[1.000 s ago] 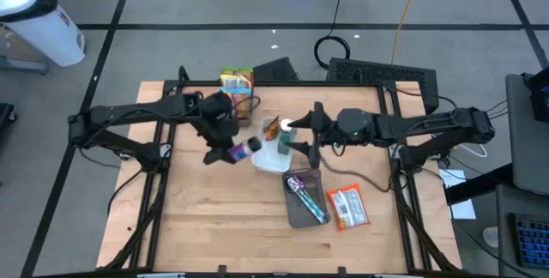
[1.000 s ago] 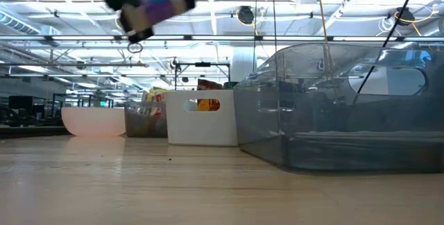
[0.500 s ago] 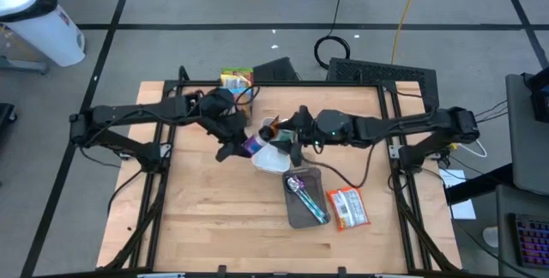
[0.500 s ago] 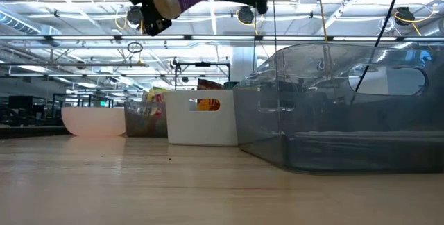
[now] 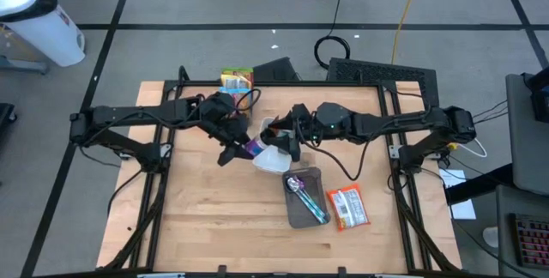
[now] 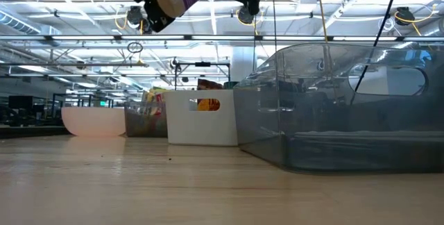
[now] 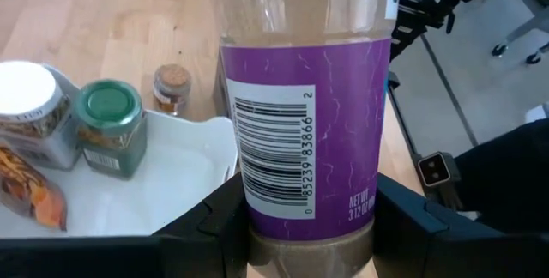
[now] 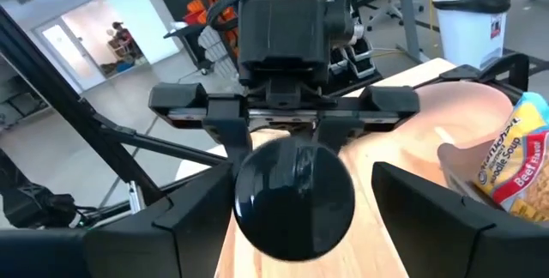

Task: Pick & Place Food Item
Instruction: Put the purple seasoning bottle into the white bin

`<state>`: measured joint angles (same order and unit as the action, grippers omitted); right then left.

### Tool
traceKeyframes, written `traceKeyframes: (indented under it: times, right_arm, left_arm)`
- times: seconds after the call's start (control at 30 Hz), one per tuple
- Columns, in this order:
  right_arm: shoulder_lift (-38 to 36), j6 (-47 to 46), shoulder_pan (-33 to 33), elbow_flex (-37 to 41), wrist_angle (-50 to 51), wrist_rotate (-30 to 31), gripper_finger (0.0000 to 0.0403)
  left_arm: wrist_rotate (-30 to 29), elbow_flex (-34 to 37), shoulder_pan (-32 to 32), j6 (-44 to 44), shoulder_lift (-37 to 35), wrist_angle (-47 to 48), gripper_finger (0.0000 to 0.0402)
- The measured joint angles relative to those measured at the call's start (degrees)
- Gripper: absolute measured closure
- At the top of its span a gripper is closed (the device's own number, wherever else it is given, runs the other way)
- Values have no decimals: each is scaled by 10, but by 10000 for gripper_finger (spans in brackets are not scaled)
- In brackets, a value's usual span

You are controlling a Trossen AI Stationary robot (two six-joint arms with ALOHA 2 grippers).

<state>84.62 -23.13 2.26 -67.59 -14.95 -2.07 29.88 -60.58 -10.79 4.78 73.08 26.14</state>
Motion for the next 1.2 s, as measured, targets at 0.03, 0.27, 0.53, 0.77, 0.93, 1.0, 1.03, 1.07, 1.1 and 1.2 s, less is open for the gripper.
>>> traceKeyframes:
  times: [0.03,0.27,0.53,0.77,0.93,1.0,1.03,1.07,1.1,1.2]
  right_arm:
    - [0,-1,1,0,1,-1,135]
    - [0,-15,7,0,-3,-26,135]
    - [0,-17,7,0,-7,-28,137]
    - [0,-17,7,0,-8,-31,179]
    - [0,-16,8,0,-7,-50,208]
    - [0,-16,8,0,-7,-51,208]
    - [0,-16,8,0,-7,-51,208]
    - [0,-16,8,0,-7,-52,208]
    - [0,-16,8,0,-7,-52,207]
    - [0,-15,8,0,-6,-52,205]
  left_arm:
    - [0,0,0,-1,0,-4,225]
    - [0,0,0,-6,0,-22,225]
    - [1,0,0,-6,0,-29,225]
    - [0,0,-1,-8,0,-29,225]
    - [0,0,-1,-8,0,-27,225]
    - [0,0,-1,-8,0,-27,225]
    - [0,0,-1,-8,0,-27,225]
    - [0,0,-1,-8,0,-27,225]
    - [0,0,-1,-8,0,-28,225]
    - [0,0,-1,-8,0,-28,225]
